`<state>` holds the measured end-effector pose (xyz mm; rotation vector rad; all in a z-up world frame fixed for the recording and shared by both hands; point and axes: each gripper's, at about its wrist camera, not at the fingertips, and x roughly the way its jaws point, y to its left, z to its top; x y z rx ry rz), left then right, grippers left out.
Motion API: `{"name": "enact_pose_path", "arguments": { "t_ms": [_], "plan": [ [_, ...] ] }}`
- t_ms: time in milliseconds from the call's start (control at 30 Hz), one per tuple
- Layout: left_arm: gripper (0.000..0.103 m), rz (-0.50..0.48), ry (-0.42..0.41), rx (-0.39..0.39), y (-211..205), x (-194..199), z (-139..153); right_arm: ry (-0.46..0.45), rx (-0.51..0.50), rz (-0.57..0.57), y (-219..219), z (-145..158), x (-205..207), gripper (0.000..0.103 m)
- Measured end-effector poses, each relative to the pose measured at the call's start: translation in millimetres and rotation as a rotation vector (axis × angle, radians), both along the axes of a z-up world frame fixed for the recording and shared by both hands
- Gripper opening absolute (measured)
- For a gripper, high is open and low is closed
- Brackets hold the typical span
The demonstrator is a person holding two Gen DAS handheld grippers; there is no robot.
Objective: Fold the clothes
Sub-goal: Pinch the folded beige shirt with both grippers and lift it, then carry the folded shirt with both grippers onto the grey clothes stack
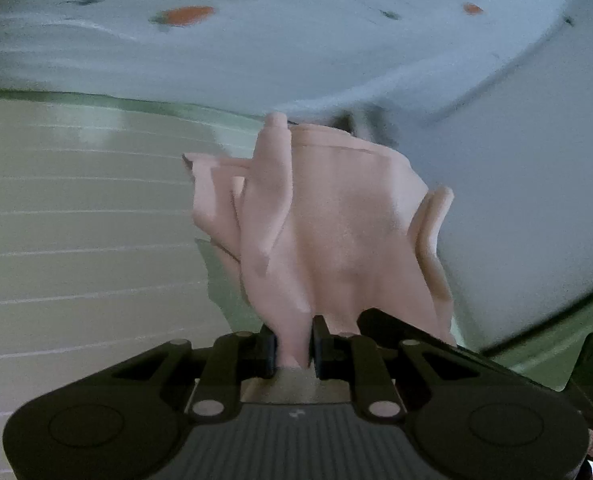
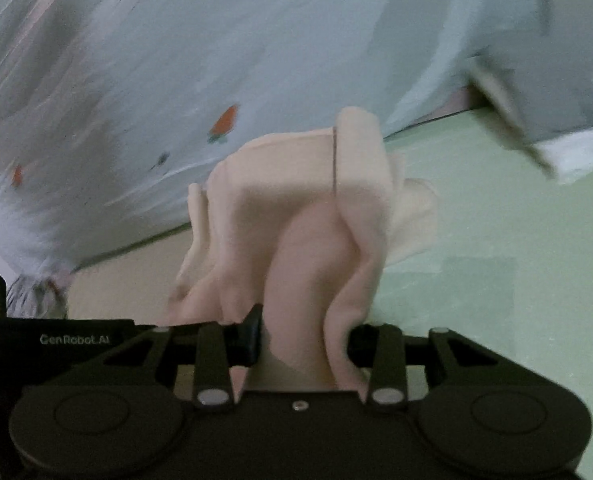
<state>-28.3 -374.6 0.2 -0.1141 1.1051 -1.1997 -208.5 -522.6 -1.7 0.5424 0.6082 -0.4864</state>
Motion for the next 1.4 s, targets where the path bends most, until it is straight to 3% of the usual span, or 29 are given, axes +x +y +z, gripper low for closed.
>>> {"name": "enact_pose_path", "arguments": {
  "t_ms": [167, 333, 533, 633, 733, 967, 1033, 1067, 1100, 1133, 1167, 1233, 1300, 1333, 1400],
  "plan": [
    [0.018, -0.051, 0.006, -0.033, -47, -40, 8, -0.009, -0.02, -0.106, -22, 12, -51, 0.038],
    [0.018, -0.055, -0.009, -0.058, -123, -71, 14, -0.025, -0.049, -0.125, -78, 15, -86, 0.038],
    [0.018, -0.02, -0.073, -0.096, -238, -105, 34, -0.087, -0.048, -0.104, -195, 18, -123, 0.038],
    [0.018, 0.01, -0.053, -0.143, -290, -112, 44, -0.11, -0.083, -0.074, -256, 26, -133, 0.038],
    [0.018, 0.042, -0.04, -0.181, -338, -107, 62, -0.13, -0.088, -0.054, -316, 44, -135, 0.039],
    [0.019, 0.073, -0.15, -0.29, -454, -70, 106, -0.209, -0.19, 0.02, -446, 95, -98, 0.04],
    [0.026, 0.114, -0.197, -0.284, -481, -56, 104, -0.239, -0.216, 0.031, -478, 99, -81, 0.043],
    [0.038, 0.15, -0.221, -0.261, -495, -49, 97, -0.243, -0.23, 0.029, -494, 99, -70, 0.049],
    [0.045, 0.187, -0.244, -0.237, -508, -42, 90, -0.234, -0.249, 0.016, -511, 96, -57, 0.061],
    [0.054, 0.192, -0.246, -0.202, -513, -37, 80, -0.2, -0.272, -0.016, -527, 88, -44, 0.067],
    [0.054, 0.19, -0.245, -0.164, -516, -33, 70, -0.146, -0.289, -0.064, -542, 77, -31, 0.076],
    [0.055, 0.186, -0.241, -0.089, -522, -24, 49, -0.012, -0.266, -0.173, -569, 48, -7, 0.076],
    [0.067, 0.182, -0.237, -0.013, -528, -15, 29, 0.044, -0.233, -0.234, -579, 29, 0, 0.077],
    [0.08, 0.172, -0.255, 0.003, -525, -16, 25, 0.037, -0.236, -0.257, -578, 22, -2, 0.08],
    [0.085, 0.166, -0.281, 0.015, -514, -16, 21, 0.037, -0.254, -0.282, -568, 14, -8, 0.096]
  ]
}}
